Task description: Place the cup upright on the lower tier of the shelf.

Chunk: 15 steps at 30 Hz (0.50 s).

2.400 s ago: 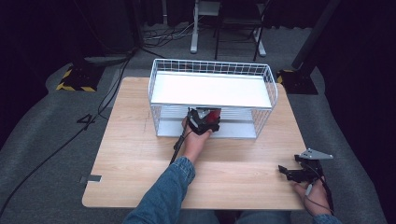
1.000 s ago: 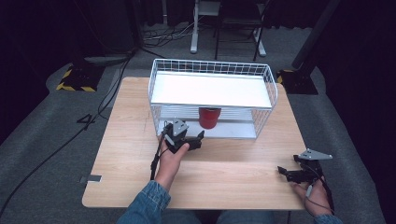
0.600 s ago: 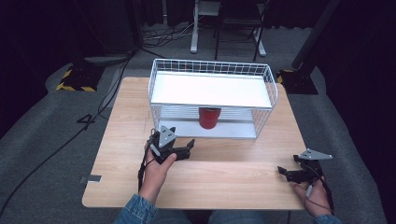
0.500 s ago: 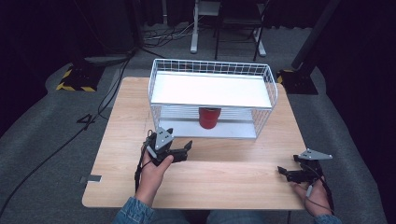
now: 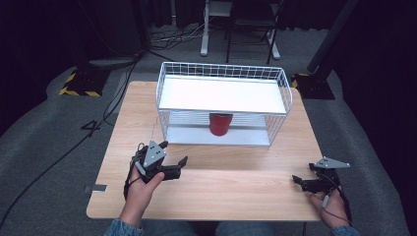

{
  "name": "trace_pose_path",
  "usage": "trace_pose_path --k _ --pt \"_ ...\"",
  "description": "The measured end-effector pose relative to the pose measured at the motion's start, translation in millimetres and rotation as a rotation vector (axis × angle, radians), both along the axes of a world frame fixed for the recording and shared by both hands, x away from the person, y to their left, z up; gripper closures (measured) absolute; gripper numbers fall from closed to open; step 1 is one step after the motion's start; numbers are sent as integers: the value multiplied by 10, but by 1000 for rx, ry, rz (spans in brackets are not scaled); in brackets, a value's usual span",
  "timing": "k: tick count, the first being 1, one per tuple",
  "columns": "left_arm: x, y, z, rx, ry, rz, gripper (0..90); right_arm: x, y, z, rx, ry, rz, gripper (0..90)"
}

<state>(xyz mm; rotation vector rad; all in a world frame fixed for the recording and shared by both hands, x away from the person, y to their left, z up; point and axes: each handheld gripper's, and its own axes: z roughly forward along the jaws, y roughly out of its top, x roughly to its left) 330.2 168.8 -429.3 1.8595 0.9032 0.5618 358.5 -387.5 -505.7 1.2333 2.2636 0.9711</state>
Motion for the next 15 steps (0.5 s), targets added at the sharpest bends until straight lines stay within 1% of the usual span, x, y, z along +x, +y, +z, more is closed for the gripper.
trace_pose_path --k 1,2,4,5,9,10,12,13,14,15 --pt "2 17 -11 7 6 -1 151 0 0 0 0 0 0 75" --pt "6 46 -24 23 12 1 151 0 0 0 0 0 0 75" --pt "0 91 -36 44 14 12 151 0 0 0 0 0 0 75" --pt "0 91 -36 44 14 12 151 0 0 0 0 0 0 75" --pt "-20 299 -86 25 50 31 151 0 0 0 0 0 0 75" --pt "-20 299 -86 25 50 31 151 0 0 0 0 0 0 75" --pt "-28 389 -113 15 79 35 152 1 -1 0 0 1 0 75" --pt "-43 460 -135 15 98 40 152 1 -1 0 0 1 0 75" --pt "-43 460 -135 15 98 40 152 1 -1 0 0 1 0 75" --pt "-67 533 -162 22 106 56 152 1 -1 0 0 1 0 75"
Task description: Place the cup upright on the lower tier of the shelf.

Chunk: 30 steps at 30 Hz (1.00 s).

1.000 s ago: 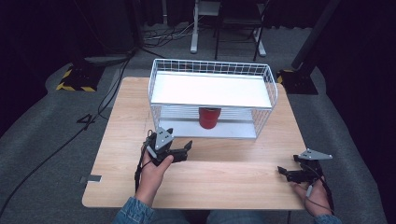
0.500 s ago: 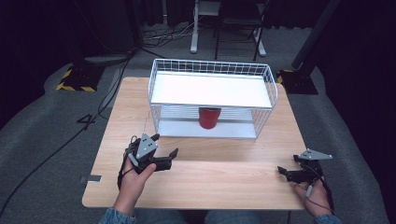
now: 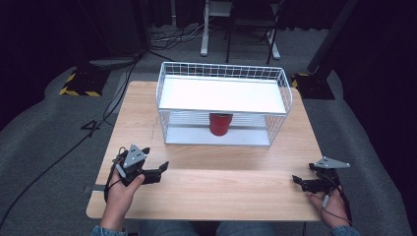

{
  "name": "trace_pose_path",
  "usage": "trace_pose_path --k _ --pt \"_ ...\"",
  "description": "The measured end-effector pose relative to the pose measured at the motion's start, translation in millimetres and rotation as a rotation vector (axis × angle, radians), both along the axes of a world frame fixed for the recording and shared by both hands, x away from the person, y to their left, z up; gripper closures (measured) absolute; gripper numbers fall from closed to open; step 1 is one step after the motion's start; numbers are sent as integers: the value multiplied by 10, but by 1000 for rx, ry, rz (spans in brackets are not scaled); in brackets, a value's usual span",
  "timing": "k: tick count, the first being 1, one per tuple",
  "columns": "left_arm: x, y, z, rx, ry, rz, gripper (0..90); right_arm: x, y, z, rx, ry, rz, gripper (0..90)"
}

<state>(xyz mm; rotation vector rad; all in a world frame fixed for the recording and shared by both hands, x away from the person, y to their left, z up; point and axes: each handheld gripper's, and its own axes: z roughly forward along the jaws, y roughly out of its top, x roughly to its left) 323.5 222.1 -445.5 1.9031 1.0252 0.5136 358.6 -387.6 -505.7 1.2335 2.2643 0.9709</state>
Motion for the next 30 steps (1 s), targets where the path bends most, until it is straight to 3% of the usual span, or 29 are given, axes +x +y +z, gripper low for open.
trace_pose_path --k 6,16,24,26,27,28,30 --pt "-80 223 -126 -24 21 35 152 0 0 0 0 0 0 74" --pt "-122 435 -301 -5 91 65 153 0 0 0 0 0 -1 74" --pt "-116 568 -454 45 156 114 154 0 0 0 0 0 0 74" --pt "-105 573 -519 91 186 104 154 0 0 0 0 0 0 75" --pt "-105 573 -519 91 186 104 154 0 0 0 0 0 0 75" --pt "-92 560 -563 130 209 90 155 0 0 0 0 0 0 75" --pt "-80 546 -594 156 208 84 151 0 0 0 0 0 0 74"
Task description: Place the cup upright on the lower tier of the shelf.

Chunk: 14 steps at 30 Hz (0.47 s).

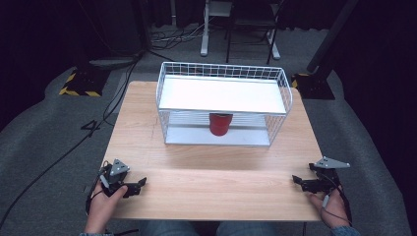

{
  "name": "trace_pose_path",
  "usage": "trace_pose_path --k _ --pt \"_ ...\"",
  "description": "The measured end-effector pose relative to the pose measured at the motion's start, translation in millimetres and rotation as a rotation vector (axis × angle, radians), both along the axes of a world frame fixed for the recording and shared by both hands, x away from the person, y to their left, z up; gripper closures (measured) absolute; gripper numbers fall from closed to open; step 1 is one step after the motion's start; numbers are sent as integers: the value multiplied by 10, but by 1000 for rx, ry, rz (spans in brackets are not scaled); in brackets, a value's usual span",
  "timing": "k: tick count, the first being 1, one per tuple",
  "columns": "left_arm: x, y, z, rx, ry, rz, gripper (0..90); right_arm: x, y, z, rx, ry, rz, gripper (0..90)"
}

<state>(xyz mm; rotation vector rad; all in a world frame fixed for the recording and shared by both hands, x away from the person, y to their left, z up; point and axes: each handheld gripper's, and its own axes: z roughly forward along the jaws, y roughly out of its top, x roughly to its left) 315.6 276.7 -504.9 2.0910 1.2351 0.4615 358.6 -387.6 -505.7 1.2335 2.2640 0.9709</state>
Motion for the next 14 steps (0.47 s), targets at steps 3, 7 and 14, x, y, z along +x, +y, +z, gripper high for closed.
trace_pose_path --k 3,7,14 --pt "4 -9 -7 4 -7 -7 151 0 0 0 0 0 0 75" --pt "7 -16 -6 7 -3 -9 135 0 0 0 0 0 0 74" --pt "38 -61 -15 7 3 17 94 -1 0 0 0 0 0 75"
